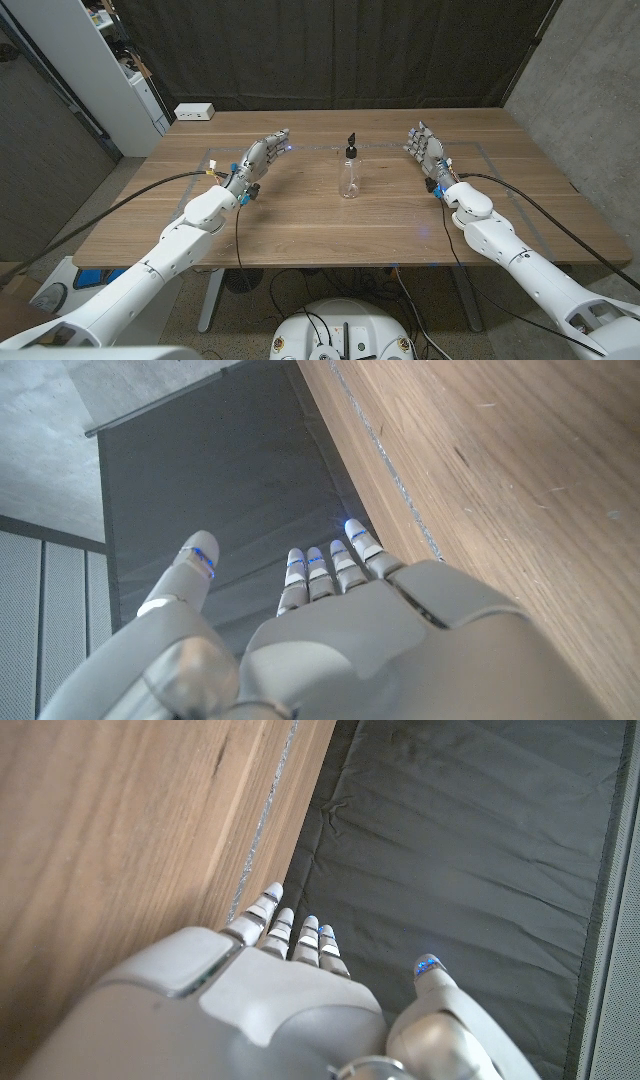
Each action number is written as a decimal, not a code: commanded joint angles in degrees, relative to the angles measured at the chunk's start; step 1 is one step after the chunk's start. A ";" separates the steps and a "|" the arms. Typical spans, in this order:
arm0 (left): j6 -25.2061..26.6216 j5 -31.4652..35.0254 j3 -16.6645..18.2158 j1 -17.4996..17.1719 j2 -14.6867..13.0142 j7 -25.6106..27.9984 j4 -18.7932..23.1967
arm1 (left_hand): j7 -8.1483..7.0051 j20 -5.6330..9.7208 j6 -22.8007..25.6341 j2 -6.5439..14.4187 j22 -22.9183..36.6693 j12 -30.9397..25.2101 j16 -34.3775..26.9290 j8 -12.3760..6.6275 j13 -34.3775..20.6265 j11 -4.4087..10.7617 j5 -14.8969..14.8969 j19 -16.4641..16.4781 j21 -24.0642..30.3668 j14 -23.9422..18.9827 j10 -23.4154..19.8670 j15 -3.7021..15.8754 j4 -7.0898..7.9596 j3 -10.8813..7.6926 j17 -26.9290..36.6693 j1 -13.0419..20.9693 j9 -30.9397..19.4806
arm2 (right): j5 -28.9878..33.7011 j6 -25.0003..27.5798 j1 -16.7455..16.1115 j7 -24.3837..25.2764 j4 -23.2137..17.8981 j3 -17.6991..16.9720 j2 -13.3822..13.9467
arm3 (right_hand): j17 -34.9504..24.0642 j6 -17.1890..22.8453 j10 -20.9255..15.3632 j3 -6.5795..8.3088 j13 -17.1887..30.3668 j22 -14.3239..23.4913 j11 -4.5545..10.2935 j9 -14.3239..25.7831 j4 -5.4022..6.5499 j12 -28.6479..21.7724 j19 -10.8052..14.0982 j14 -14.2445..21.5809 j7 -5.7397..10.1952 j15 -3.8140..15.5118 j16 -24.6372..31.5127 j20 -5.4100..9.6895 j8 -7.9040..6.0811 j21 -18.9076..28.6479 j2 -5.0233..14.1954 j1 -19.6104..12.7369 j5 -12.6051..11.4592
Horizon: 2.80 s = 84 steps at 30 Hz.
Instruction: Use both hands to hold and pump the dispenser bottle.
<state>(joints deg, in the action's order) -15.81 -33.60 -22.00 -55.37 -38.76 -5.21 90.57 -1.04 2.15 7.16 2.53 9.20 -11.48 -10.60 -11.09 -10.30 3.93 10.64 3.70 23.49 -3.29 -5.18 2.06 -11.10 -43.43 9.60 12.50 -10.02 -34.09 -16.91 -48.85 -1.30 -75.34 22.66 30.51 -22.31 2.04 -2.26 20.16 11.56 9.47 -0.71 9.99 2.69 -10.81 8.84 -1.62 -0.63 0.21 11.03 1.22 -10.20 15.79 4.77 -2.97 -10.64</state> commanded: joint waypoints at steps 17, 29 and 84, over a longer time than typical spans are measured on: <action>3.35 2.90 -5.04 6.33 -5.41 -14.03 1.65 | -0.34 2.91 -3.84 -3.54 0.23 0.58 0.42 0.29 -0.37 0.46 0.73 -1.09 -3.90 1.09 1.79 2.25 -0.22 -0.35 0.37 5.69 -0.29 | 0.16 0.56 -1.01 1.16 -0.65 -0.55 0.98 | 0.34 -0.17 -0.64 -0.11 -0.09 0.15 0.06 0.21 -0.45 -0.33 0.88 -0.46 0.36 0.46 0.53 -0.10 -0.38 -0.76 1.77 -0.02 -0.45; 2.17 6.14 -7.44 10.42 -6.04 -19.25 -0.91 | -0.06 3.83 -7.35 -5.67 0.28 0.64 0.45 0.30 -0.59 0.97 0.97 -2.49 -6.84 2.76 3.69 2.37 -0.11 -0.77 0.51 9.50 -0.47 | 0.58 1.24 -2.16 2.96 -2.41 -0.97 1.62 | 0.56 -0.24 -0.59 -0.13 -0.18 0.16 0.05 0.21 -0.51 -0.34 1.12 -0.42 0.31 0.43 0.66 -0.09 -0.40 -1.11 1.88 0.04 -0.45; -19.12 20.11 -16.50 19.22 8.91 -16.96 -28.49 | 2.14 5.30 -9.43 -12.38 0.55 -1.73 -1.43 -4.47 -1.53 -0.89 -0.33 3.23 -11.58 -1.17 4.22 1.81 0.19 1.29 0.82 22.84 -1.25 | 1.69 3.84 -3.20 4.57 -4.93 -0.08 2.44 | 1.28 -0.20 -0.52 -0.10 -0.37 0.20 0.21 0.21 -0.67 -0.41 1.40 -0.19 0.65 0.41 1.05 -0.78 -0.51 -2.56 2.39 0.21 -0.43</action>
<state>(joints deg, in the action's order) -32.19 -13.22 -37.12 -37.12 -32.66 -21.30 66.82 1.12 2.35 -2.53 -9.68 9.48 -12.77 -11.70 -15.09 -11.62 2.94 10.37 6.56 11.82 -3.92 -0.36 2.08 -10.84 -42.54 10.28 34.61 -11.08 -32.58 -13.76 -50.88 2.62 -78.40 22.64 32.18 -20.96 1.83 -2.26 20.15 11.19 9.46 -0.71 9.98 2.20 -10.81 10.18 -1.82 -0.42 0.42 11.91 0.50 -10.20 13.33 4.77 -2.97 -10.64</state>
